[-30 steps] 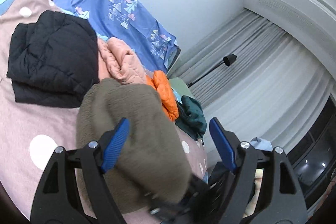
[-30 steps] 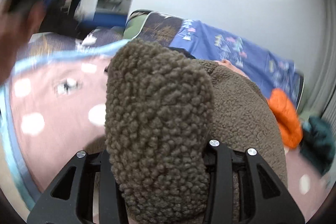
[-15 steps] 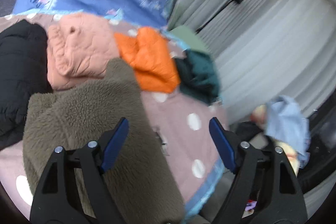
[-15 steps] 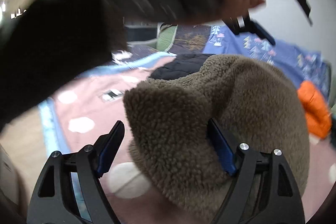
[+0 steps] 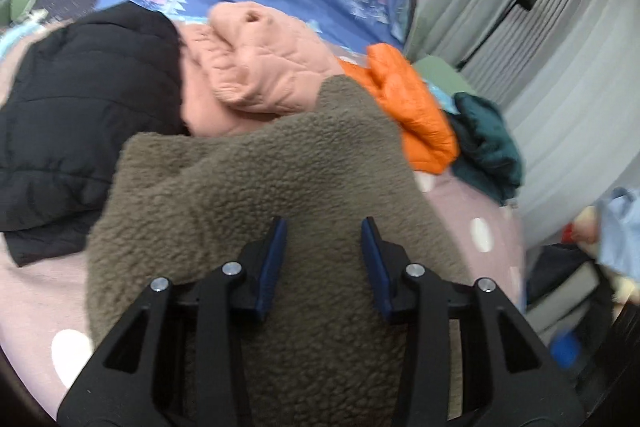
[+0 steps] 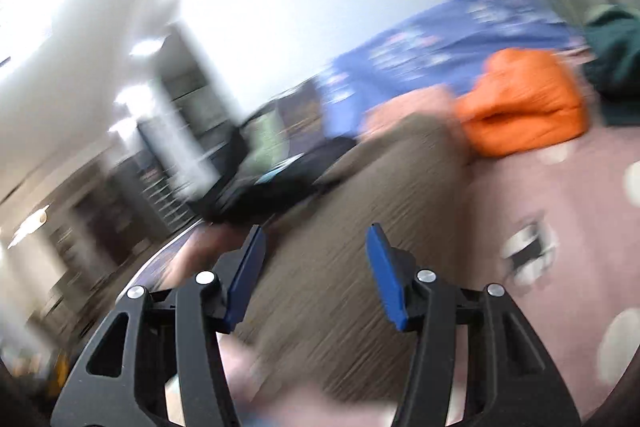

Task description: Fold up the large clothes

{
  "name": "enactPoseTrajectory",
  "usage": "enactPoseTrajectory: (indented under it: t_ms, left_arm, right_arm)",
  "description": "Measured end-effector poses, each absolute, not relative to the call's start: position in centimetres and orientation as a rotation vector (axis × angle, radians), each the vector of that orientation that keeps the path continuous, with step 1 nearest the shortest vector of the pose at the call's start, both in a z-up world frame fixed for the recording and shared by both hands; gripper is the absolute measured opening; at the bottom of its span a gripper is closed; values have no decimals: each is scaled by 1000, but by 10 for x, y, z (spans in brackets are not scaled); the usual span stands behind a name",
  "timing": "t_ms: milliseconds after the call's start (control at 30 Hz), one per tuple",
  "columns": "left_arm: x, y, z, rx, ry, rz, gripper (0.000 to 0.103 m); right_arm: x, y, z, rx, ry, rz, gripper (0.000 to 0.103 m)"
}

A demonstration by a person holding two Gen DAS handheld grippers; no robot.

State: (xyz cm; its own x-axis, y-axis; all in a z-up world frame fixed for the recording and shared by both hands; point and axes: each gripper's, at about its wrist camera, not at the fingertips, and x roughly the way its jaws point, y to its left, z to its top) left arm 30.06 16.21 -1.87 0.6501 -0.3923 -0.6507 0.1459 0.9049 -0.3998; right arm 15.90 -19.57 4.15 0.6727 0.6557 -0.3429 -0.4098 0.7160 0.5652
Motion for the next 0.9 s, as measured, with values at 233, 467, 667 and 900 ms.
enactPoseTrajectory:
  t_ms: [233,467,667,900]
  left_arm:
    - [290,174,-24,-363,749,-227,43]
    - [286,191,-46,-477,704,-256,41]
    - [289,206,-65,-620,668,-302,33]
    - [294,208,-78,-629,664,-265,23]
  right_arm:
    - [260,-130,32,489,781,551,55]
    - [265,-106,-1,343,776,479,54]
    - [266,-112,-30,352,752,477,54]
    - [264,-107,-38,333,718,444,54]
